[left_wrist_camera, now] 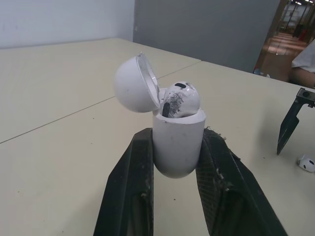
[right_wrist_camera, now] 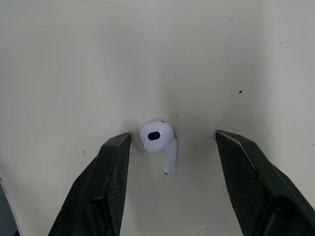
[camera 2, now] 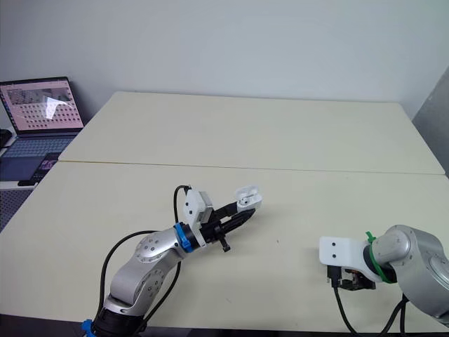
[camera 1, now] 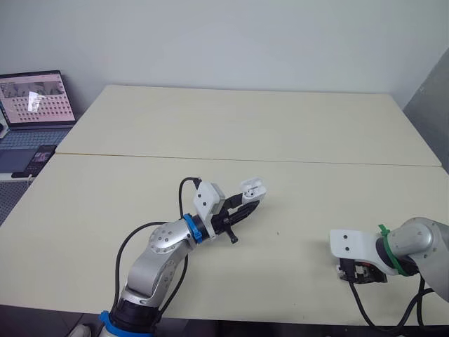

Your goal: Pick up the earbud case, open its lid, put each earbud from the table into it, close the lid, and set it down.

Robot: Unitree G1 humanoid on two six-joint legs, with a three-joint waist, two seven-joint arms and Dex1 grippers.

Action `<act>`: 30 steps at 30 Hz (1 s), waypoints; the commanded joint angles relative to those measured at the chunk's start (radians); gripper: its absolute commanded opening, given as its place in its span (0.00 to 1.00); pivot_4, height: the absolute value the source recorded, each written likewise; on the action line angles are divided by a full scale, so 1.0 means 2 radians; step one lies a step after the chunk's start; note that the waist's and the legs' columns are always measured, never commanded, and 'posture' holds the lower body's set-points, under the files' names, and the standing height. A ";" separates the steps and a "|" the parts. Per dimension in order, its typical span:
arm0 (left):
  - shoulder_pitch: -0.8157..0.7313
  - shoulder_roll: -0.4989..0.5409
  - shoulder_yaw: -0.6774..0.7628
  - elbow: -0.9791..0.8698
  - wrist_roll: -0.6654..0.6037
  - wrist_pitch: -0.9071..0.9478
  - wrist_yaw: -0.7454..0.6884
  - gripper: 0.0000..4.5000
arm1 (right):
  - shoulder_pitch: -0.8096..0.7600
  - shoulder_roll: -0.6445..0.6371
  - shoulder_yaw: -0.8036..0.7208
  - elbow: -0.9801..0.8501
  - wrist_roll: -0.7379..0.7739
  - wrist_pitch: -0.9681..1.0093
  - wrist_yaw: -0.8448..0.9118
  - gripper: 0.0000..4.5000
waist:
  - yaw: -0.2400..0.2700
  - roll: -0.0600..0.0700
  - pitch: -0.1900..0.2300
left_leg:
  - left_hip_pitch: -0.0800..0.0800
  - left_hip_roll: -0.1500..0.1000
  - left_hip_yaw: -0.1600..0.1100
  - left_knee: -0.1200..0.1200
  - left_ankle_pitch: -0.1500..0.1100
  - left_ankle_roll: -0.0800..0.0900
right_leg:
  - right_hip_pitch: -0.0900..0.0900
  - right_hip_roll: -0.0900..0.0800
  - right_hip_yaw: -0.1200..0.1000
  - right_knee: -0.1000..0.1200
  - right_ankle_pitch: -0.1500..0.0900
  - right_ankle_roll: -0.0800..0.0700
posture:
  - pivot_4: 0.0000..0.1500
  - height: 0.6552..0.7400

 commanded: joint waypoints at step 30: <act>-0.008 -0.003 -0.003 -0.007 0.001 -0.007 -0.002 0.18 | -0.002 -0.019 -0.020 -0.032 0.034 0.027 -0.024 0.01 | 0.001 0.000 0.000 | 0.000 0.000 0.000 0.000 0.000 0.000 | 0.000 0.000 0.000 0.000 0.000 0.000 | 1.00 1.00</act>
